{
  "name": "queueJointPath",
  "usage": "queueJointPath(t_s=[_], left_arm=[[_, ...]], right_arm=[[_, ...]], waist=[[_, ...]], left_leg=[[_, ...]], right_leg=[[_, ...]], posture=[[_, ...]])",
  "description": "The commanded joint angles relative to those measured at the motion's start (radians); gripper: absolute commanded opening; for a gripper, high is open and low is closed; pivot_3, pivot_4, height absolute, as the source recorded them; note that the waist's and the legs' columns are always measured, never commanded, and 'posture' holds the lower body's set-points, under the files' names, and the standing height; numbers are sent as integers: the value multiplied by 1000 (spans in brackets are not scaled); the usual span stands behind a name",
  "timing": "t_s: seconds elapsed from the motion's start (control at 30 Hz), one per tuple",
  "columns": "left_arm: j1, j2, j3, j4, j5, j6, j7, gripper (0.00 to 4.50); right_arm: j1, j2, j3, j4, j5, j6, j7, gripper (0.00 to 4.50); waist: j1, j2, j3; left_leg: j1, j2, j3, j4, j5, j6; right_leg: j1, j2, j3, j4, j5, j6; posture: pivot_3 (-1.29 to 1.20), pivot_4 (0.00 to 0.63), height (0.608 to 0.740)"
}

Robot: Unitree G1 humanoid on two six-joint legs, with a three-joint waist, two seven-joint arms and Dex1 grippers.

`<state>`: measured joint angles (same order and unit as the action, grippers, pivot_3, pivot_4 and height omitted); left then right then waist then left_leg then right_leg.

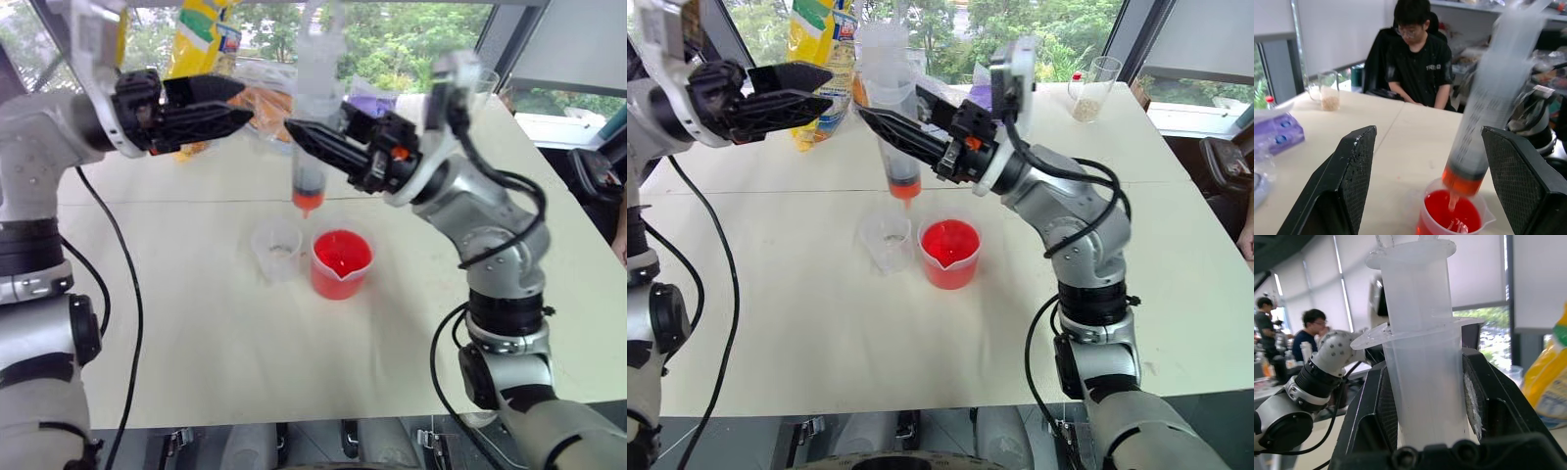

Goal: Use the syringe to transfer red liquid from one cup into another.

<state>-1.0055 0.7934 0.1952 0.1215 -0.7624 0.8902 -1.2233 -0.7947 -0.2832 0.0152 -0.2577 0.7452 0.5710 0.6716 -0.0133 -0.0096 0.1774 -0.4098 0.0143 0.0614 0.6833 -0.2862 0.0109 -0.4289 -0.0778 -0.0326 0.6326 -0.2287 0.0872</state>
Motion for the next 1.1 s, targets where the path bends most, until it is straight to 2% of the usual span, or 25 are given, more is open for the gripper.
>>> queueJointPath(t_s=[0.03,0.17,0.33,0.7,1.1], left_arm=[[13,32,61,-74,-56,33,30,3490],[54,73,98,-133,-97,71,61,3490],[46,80,100,-151,-130,85,86,3490],[-38,-40,20,-108,-121,48,127,3490],[-10,-50,-36,-116,-99,48,105,3490]], right_arm=[[-20,40,32,81,-57,-89,56,1433],[-1,89,70,190,-126,-184,106,1433],[32,125,88,224,-167,-226,125,1433],[75,164,118,203,-212,-232,127,1433],[77,170,118,202,-224,-234,119,1433]], waist=[[-1,0,0],[-4,0,0],[0,0,0],[-1,0,0],[-4,0,0]], left_leg=[[0,0,0,0,0,0],[0,0,0,0,0,0],[0,0,0,0,0,0],[0,0,0,0,0,-1],[0,0,0,0,0,-1]], right_leg=[[0,0,0,0,0,0],[0,0,0,0,0,0],[0,0,0,0,0,0],[0,0,0,1,0,0],[-1,0,0,1,0,0]], posture=[[0,150,740],[0,150,740],[0,150,740],[0,150,740],[0,150,740]])
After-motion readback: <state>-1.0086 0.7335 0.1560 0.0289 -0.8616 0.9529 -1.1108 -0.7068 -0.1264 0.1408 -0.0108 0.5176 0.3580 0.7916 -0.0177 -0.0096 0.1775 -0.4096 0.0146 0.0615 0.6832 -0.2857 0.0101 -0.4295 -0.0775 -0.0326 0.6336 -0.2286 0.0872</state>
